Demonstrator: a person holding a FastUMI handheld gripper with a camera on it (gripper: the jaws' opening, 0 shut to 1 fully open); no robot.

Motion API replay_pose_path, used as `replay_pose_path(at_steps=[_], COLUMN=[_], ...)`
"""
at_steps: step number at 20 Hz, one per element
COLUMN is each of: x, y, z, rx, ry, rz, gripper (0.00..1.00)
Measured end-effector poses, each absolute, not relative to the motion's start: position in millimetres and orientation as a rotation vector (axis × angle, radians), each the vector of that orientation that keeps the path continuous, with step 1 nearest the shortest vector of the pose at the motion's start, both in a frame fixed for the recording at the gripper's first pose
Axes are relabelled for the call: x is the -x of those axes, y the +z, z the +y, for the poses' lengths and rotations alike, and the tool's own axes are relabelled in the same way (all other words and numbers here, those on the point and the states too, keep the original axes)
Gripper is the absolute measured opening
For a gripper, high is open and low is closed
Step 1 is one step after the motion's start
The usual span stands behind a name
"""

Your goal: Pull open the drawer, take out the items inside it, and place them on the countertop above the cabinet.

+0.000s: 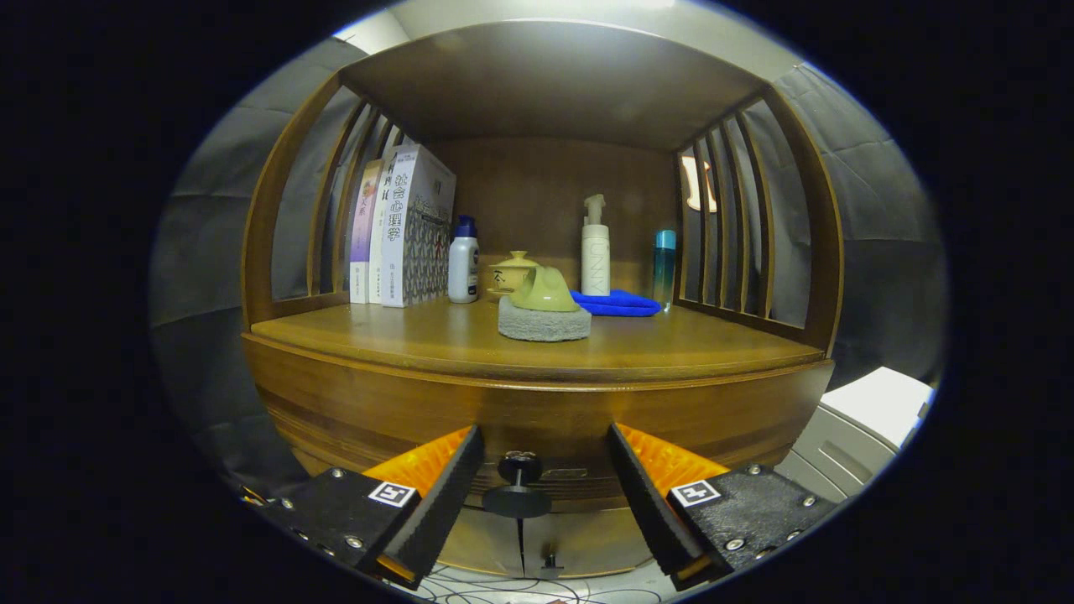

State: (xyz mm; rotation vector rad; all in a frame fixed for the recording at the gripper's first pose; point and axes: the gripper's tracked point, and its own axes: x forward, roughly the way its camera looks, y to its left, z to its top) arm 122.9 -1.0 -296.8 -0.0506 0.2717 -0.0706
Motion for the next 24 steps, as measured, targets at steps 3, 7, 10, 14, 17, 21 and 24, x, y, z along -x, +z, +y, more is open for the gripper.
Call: replay_pose_path(at_steps=[3,7,10,14,17,21,24], x=[-119,-121,-115,-103,-84,-52,-45], y=[-264,-181,-138,-100,-91,-75,-58], z=[-12,-26,-51,-60,-42,-18,-12], rx=[0.059,0.021,0.064,0.22,0.242,0.242,0.303], ry=[-0.049,0.01,-0.004,0.001,0.039,0.069,0.065], rz=[0.245,0.152,0.156,0.136,0.15,0.112,0.089], gripper=[0.95,0.95,0.95,0.95,0.95,0.95,0.94])
